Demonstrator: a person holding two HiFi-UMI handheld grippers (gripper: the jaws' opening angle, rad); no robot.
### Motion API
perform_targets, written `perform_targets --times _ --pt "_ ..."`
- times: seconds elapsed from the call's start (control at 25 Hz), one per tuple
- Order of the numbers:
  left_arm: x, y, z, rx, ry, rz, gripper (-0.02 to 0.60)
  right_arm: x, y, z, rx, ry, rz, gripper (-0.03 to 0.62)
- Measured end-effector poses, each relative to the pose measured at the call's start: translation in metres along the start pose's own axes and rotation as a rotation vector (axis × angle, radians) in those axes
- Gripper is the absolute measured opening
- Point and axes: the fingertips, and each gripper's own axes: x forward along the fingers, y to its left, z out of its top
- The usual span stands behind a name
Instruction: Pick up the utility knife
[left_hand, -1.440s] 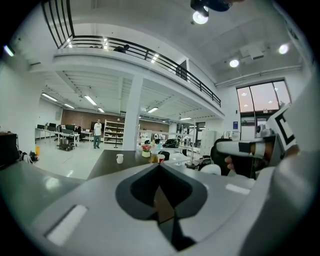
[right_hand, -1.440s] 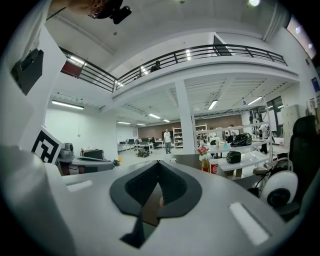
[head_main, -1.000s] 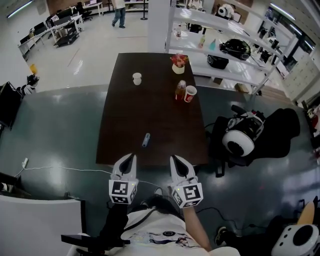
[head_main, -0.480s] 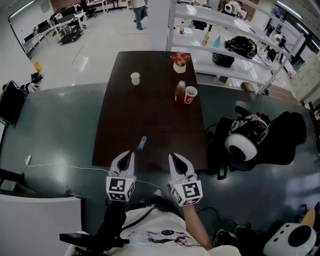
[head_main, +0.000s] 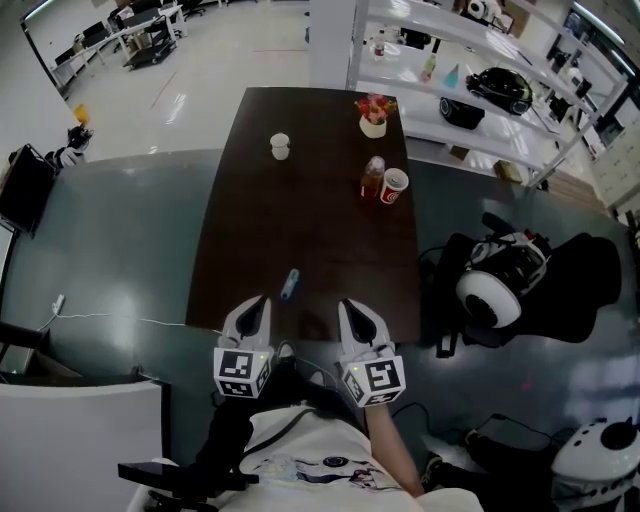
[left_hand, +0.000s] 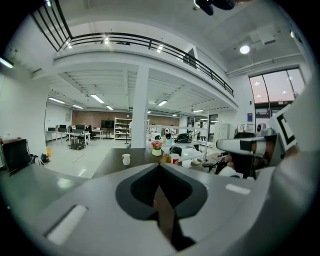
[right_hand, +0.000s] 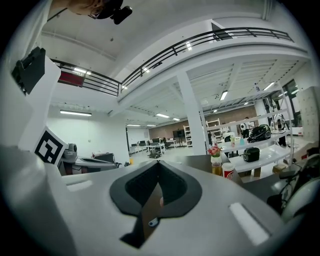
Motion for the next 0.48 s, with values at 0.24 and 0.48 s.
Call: perform_targets --times 0.24,0.48 --pt "0.033 0.020 0.001 -0.029 0.008 -0.042 0.000 0.030 -0.014 -0.003 0.005 0.022 -0.045 0.002" --pt "0.067 0.042 -0.022 -0.096 0.097 -0.106 -0.001 0.066 -0.022 -0.011 0.036 0.071 -0.077 0.002"
